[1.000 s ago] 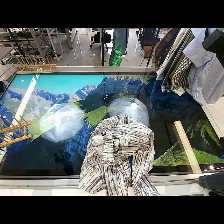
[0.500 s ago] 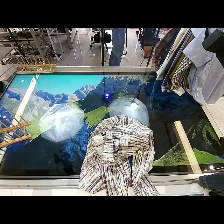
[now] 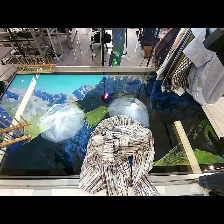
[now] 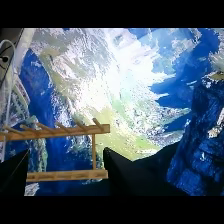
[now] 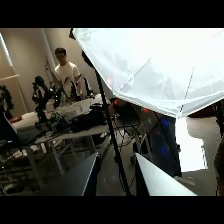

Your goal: Fold the clothes and pants, and hang the long-sleeved shirts on hangers.

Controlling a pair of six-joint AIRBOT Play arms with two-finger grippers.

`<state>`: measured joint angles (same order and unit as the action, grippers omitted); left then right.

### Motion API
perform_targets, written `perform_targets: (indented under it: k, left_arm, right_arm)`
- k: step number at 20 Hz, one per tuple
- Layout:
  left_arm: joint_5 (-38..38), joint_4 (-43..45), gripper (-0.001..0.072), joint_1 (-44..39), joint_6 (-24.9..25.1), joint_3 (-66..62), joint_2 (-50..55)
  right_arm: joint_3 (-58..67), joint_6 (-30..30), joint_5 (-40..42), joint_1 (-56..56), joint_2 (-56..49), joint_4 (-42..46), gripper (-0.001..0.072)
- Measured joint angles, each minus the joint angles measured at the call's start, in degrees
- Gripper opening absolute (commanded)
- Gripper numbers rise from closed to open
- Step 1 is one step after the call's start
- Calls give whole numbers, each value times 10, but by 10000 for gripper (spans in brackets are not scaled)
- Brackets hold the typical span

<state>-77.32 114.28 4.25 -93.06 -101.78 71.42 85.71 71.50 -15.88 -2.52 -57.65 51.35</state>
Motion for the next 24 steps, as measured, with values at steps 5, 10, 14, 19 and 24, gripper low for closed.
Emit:
perform_targets:
  k: [5,10,14,19,24]
  left_arm:
    - [-3,-53,485,1,-31,0,5]
    - [-9,-85,484,1,-56,0,24]
    - [-19,-127,583,1,-64,0,41]
    - [-13,-335,639,-8,22,16,78]
    - [-3,-415,552,-66,69,130,123]
  right_arm:
    - [0,9,18,0,14,-27,289]
    - [0,19,-55,0,22,-40,312]
    - [0,22,-227,3,8,-42,497]
    - [-34,24,-481,94,-56,-14,497]
    - [-136,82,-499,246,-130,65,496]
